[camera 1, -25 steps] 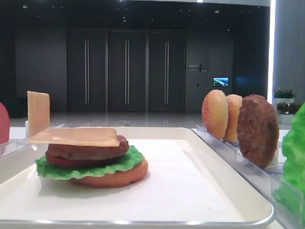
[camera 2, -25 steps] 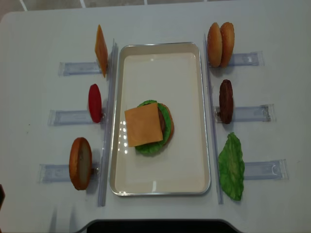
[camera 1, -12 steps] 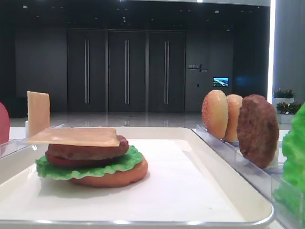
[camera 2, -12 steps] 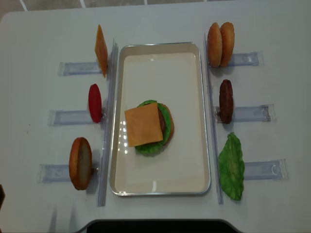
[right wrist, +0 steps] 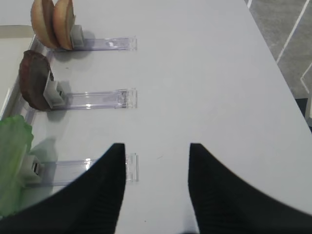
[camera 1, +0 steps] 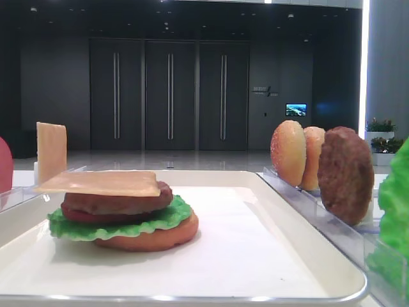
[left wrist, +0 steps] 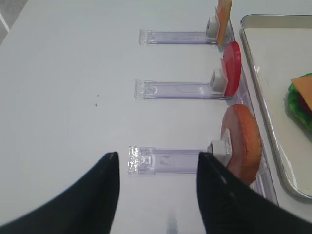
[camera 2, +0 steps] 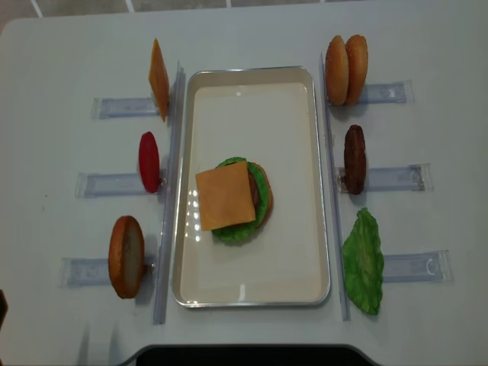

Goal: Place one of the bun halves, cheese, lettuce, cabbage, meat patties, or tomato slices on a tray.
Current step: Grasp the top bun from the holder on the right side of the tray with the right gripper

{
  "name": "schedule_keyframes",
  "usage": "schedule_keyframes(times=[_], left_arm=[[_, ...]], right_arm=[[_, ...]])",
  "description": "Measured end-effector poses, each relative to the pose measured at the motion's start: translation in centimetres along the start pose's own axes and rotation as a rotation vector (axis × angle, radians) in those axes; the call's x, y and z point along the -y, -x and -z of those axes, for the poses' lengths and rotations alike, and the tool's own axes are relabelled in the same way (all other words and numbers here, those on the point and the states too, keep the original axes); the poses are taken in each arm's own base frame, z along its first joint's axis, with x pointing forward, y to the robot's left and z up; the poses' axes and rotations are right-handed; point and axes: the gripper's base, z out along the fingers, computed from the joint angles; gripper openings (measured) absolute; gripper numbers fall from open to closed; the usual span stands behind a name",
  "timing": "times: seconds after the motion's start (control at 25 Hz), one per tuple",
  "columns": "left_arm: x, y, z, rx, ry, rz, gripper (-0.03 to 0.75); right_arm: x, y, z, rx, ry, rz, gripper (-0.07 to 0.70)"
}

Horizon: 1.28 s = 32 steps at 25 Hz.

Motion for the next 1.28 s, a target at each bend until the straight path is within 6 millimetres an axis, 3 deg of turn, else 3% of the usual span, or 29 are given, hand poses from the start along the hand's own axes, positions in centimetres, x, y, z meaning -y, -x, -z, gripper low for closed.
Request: schedule_keyframes(times=[0.16,0.32,0.48,0.8,0.92,1.08,1.28], left_arm=[[0.0,0.0,0.0,0.0,0.0,0.0,0.391],[0.0,0.0,0.0,0.0,0.0,0.0,0.391],[0.0,0.0,0.0,0.001,0.0,0.0,0.391],[0.0,0.0,0.0,0.001,0.0,0.0,0.391],[0.0,0.0,0.0,0.001,0.0,0.0,0.391],[0.0,0.0,0.0,0.001,0.0,0.0,0.391],[0.0,0.0,0.0,0.001,0.0,0.0,0.391]], right_arm=[[0.0,0.1,-0.2,-0.018,0.0,-0.051,0.296],[0.0,2.5,-2.7,-0.191,-0.008,-0.096,0.296],[0.2,6.4,-7.9,-0.355,-0.026,-0.087,0.296],[0.1,13.6,-23.0,-0.639,-0.005,-0.03,0.296],[-0.1,15.8,-27.3,-0.683,0.027,-0.008,0.296],[-0.2,18.8,-30.7,-0.676,0.042,-0.01,0.296],[-0.2,21.6,-32.3,-0.654,0.05,-0.005,0.296]])
